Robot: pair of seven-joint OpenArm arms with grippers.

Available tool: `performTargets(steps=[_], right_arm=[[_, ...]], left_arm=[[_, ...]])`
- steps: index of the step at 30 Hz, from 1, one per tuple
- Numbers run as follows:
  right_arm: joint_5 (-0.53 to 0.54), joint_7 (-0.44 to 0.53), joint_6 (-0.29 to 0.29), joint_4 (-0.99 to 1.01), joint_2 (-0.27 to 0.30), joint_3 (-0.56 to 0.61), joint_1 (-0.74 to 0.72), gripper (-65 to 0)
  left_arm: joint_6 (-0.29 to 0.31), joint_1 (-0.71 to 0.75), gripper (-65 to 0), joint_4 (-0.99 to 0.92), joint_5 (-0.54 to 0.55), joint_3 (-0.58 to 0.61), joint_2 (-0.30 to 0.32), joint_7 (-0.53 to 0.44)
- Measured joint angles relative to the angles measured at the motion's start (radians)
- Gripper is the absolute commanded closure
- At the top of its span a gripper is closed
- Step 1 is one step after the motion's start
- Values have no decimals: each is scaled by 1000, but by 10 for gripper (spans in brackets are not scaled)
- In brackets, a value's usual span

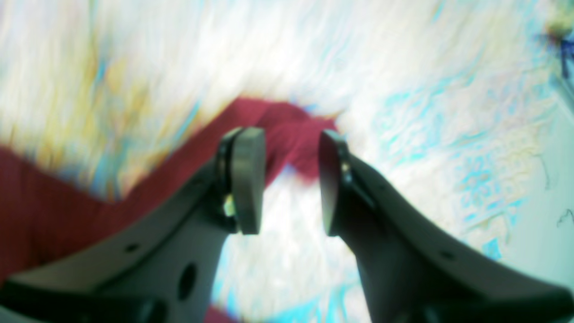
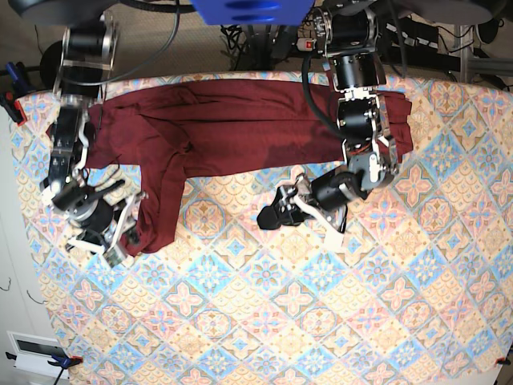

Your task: Layout the t-shirt on the table in an organized manner, then fold the t-shirt properly

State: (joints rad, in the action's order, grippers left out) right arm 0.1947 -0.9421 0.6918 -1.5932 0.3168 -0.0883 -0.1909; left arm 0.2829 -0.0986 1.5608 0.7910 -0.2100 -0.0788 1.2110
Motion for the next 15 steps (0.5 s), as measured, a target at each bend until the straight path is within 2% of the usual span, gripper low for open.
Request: performTargets(steps=[4, 7, 11, 15], right_arm=[[-36, -69, 8, 177, 0, -2, -19, -199], [-31, -39, 3, 307, 1, -3, -88, -199], [-1, 49, 4, 412, -4, -3, -173, -199], [-25, 29, 3, 529, -8, -3, -182, -200]], left_arm=[[-5, 47, -404, 40, -6, -3, 39, 5], [0, 66, -404, 73, -2, 3, 55, 7], [2, 83, -404, 90, 6, 1, 80, -5], [-3, 102, -404, 90, -7, -2, 113, 11]])
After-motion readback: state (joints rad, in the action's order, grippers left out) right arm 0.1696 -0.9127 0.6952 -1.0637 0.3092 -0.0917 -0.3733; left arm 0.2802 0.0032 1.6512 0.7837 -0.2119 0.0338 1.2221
